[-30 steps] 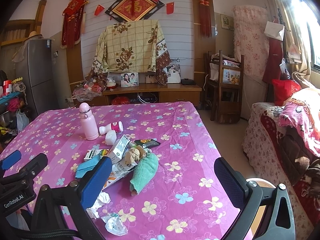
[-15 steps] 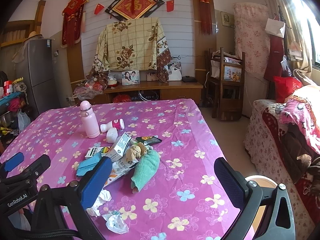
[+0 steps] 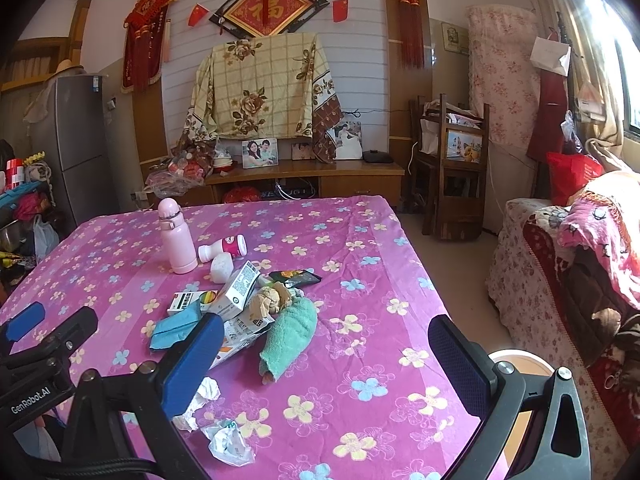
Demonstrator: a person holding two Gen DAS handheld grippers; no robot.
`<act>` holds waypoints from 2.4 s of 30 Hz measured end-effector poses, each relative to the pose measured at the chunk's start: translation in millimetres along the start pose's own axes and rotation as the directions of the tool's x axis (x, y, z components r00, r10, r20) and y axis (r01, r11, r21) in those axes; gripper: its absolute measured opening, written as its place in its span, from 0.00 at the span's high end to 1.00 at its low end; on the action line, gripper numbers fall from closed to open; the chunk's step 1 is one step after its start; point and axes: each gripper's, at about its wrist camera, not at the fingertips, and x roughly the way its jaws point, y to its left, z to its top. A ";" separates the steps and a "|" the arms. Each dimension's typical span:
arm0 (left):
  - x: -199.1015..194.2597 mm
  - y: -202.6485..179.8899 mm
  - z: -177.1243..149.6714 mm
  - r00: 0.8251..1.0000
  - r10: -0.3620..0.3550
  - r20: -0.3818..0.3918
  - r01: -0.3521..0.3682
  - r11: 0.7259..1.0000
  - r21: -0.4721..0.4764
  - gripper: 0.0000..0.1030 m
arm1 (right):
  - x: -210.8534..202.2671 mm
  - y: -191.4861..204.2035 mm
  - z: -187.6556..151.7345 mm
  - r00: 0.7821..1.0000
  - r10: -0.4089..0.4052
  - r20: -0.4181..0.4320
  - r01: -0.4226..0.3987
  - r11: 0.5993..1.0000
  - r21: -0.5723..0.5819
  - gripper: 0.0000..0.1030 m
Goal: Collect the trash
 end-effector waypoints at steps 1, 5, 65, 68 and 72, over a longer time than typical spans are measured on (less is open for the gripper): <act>0.3 0.0 -0.1 1.000 0.000 -0.001 0.000 1.000 0.001 0.00 | 0.0 0.0 0.0 1.000 0.000 0.000 0.000 1.000 0.000 0.00; 0.2 -0.5 -0.8 1.000 0.000 -0.002 0.000 1.000 -0.001 0.00 | -0.1 0.0 0.3 1.000 0.001 -0.001 -0.001 1.000 0.000 0.00; 52.6 35.5 -24.8 0.987 0.033 -0.155 -0.030 0.999 0.023 0.00 | 80.8 -6.9 -35.5 0.949 0.096 -0.301 -0.100 0.995 0.002 0.00; 58.5 39.1 -31.3 0.980 0.018 -0.199 -0.006 0.998 0.061 0.00 | 94.8 -9.1 -45.0 0.920 0.128 -0.370 -0.127 0.992 0.027 0.00; 69.4 40.3 -44.4 0.966 -0.020 -0.259 0.046 0.995 0.093 0.00 | 95.3 0.0 -62.2 0.865 0.281 -0.416 -0.289 0.956 0.044 0.00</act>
